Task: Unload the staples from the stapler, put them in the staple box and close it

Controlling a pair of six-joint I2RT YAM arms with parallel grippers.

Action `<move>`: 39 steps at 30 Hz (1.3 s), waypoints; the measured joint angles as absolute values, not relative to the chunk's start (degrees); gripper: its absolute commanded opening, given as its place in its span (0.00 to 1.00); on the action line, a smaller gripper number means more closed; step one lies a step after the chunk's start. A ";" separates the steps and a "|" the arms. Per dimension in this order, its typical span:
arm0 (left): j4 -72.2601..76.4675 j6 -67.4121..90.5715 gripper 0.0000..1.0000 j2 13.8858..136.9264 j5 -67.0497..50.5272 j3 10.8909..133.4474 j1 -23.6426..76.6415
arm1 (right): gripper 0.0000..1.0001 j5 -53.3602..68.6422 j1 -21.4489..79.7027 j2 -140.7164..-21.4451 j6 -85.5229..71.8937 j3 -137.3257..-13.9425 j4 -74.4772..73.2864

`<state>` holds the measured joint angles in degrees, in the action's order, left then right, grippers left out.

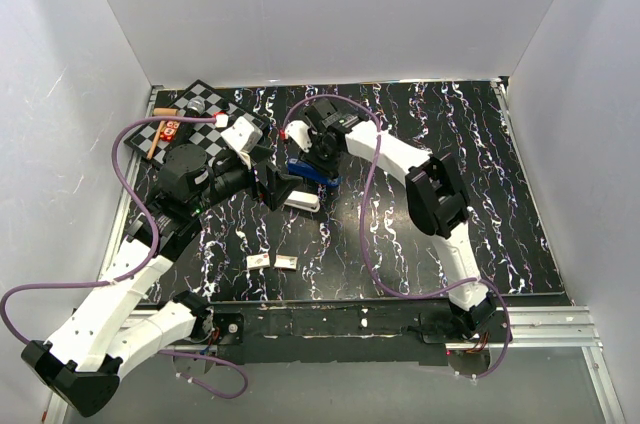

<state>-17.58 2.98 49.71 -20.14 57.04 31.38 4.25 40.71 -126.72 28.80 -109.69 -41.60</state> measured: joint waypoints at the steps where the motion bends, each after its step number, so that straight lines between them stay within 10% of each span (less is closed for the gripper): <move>1: -17.58 2.98 0.98 49.71 -20.14 57.04 31.35 | 0.02 4.25 40.77 -127.07 28.93 -109.82 -41.85; 22: -17.58 2.70 0.98 49.71 -20.16 57.04 31.27 | 0.53 5.19 41.17 -126.08 28.67 -110.91 -42.59; 27: -17.58 2.48 0.98 49.71 -20.16 57.04 31.24 | 0.84 5.41 41.17 -120.88 27.99 -110.93 -41.91; 39: -15.51 -1.67 0.98 49.67 -20.80 53.10 31.24 | 0.92 -0.91 41.19 -106.96 20.67 -106.04 -42.00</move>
<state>-15.51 -1.67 49.67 -20.80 53.10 31.24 -0.91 41.19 -106.96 20.67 -106.04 -42.00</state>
